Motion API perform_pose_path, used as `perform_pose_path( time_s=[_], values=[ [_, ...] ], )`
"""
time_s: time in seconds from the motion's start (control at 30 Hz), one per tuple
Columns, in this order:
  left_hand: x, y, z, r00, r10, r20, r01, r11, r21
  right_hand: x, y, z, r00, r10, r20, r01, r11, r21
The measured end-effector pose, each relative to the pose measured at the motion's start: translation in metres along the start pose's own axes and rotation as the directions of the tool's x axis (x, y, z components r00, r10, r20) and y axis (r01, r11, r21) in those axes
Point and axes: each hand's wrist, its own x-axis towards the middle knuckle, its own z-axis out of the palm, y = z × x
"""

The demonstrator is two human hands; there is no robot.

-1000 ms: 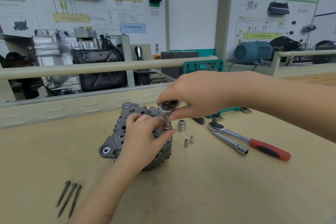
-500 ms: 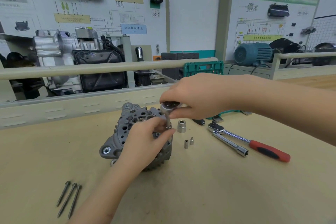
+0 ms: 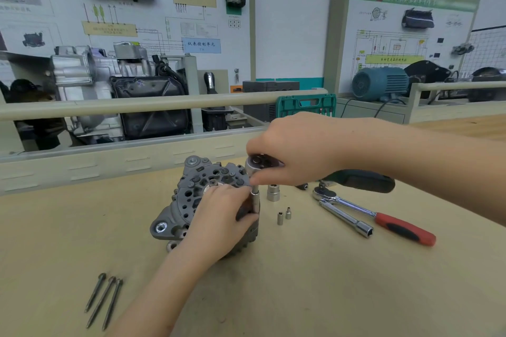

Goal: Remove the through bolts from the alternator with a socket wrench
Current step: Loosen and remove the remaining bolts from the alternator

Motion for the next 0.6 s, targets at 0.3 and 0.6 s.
perform_pose_path(
  time_s=[0.3,0.6],
  values=[
    [-0.0026,-0.0002,0.0063,0.999,-0.002,-0.045,-0.002,0.996,-0.091,-0.0035,0.0045,0.0035,1.0,0.0,-0.015,0.0,1.0,0.004],
    [-0.0001,-0.0013,0.0019,0.998,-0.025,-0.061,0.014,0.984,-0.179,0.003,0.0026,0.0002,0.993,-0.095,0.072,0.09,0.993,0.076]
  ],
)
